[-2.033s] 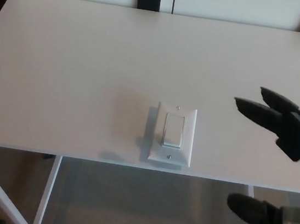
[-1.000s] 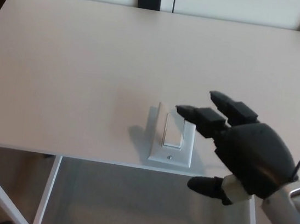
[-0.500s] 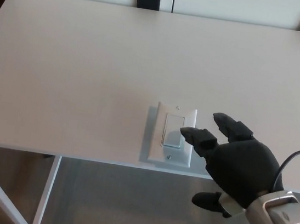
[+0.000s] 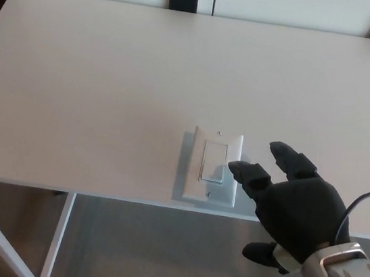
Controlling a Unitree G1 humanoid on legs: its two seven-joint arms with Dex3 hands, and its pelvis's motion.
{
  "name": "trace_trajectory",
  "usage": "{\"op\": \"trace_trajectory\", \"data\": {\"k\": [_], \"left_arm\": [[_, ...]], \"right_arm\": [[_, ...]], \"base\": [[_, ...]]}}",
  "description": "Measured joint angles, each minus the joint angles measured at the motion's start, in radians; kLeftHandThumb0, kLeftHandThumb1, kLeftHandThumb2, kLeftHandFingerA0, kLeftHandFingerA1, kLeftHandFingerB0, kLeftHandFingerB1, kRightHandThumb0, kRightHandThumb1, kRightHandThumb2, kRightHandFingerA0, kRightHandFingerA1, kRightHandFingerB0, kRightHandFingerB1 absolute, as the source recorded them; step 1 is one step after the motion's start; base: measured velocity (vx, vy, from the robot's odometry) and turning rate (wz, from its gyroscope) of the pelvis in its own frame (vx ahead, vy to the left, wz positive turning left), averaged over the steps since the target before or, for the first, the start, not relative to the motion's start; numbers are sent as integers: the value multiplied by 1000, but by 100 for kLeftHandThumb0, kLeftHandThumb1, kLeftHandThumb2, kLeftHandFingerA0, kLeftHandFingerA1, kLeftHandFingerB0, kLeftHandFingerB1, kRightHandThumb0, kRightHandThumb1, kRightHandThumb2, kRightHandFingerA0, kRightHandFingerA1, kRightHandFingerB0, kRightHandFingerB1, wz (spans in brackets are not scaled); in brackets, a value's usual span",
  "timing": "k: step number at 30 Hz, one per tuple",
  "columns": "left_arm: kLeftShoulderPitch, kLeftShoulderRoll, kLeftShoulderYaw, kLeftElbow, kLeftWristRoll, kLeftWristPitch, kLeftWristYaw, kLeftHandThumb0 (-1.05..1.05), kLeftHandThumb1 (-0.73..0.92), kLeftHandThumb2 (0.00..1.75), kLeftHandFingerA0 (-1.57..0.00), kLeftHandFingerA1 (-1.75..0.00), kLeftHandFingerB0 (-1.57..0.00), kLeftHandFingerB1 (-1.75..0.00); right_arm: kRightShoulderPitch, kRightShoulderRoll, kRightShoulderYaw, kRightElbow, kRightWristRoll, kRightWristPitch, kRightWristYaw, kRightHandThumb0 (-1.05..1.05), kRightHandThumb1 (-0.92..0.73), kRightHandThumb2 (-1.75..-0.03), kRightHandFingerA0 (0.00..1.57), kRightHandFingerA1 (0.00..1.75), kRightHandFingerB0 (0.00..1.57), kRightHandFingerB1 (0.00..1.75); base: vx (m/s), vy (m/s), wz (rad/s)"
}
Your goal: The robot walk towards a table in front and then clicks the light switch button using the right hand's index finger
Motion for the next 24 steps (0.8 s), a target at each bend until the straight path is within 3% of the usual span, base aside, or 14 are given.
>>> {"op": "trace_trajectory", "data": {"k": [2,3,6,7,13,15,16,17,18,24], "left_arm": [[2,1,-2,0,3,-2,3,-18,67,62,-23,-37,-21,-32],[4,2,-3,0,5,-2,3,-17,68,62,-23,-37,-21,-32],[11,4,-5,-1,11,-4,4,-18,68,62,-23,-37,-21,-32],[13,4,-5,-1,13,-5,4,-18,68,62,-23,-38,-21,-33],[13,7,-8,-4,18,-9,5,-18,67,62,-23,-37,-21,-32],[13,8,-8,-4,19,-9,5,-18,68,62,-23,-37,-21,-32],[12,8,-8,-4,19,-9,5,-18,68,62,-23,-37,-21,-32],[12,8,-8,-4,20,-9,5,-18,68,62,-23,-37,-21,-32],[12,8,-9,-5,20,-9,5,-17,69,61,-21,-36,-19,-32],[7,8,-10,-6,23,-9,6,-20,66,62,-23,-38,-22,-33]], "right_arm": [[5,0,4,-6,-3,1,-5,-68,-45,-81,0,11,9,31],[9,0,5,-9,-4,2,-8,-69,-57,-58,0,15,14,26],[14,-1,14,-14,-8,2,-12,-69,-58,-58,0,13,15,26],[14,0,17,-14,-10,2,-13,-75,-49,-81,0,1,15,31],[12,2,33,-14,-23,9,-15,-74,-49,-82,0,3,18,32],[10,2,35,-14,-26,9,-15,-70,-48,-82,0,10,12,32],[8,2,37,-14,-31,11,-14,-70,-60,-58,0,13,16,26],[6,3,40,-14,-36,14,-11,-70,-60,-58,0,13,16,26],[5,3,41,-14,-38,16,-10,-73,-49,-83,0,8,14,32],[-22,4,52,0,-53,25,-5,-71,-48,-83,0,11,12,31]], "base": [[0,0,0],[0,0,0],[0,0,0],[0,0,0],[0,0,0],[0,0,0],[0,0,0],[0,0,0],[0,0,0],[0,0,0]]}}
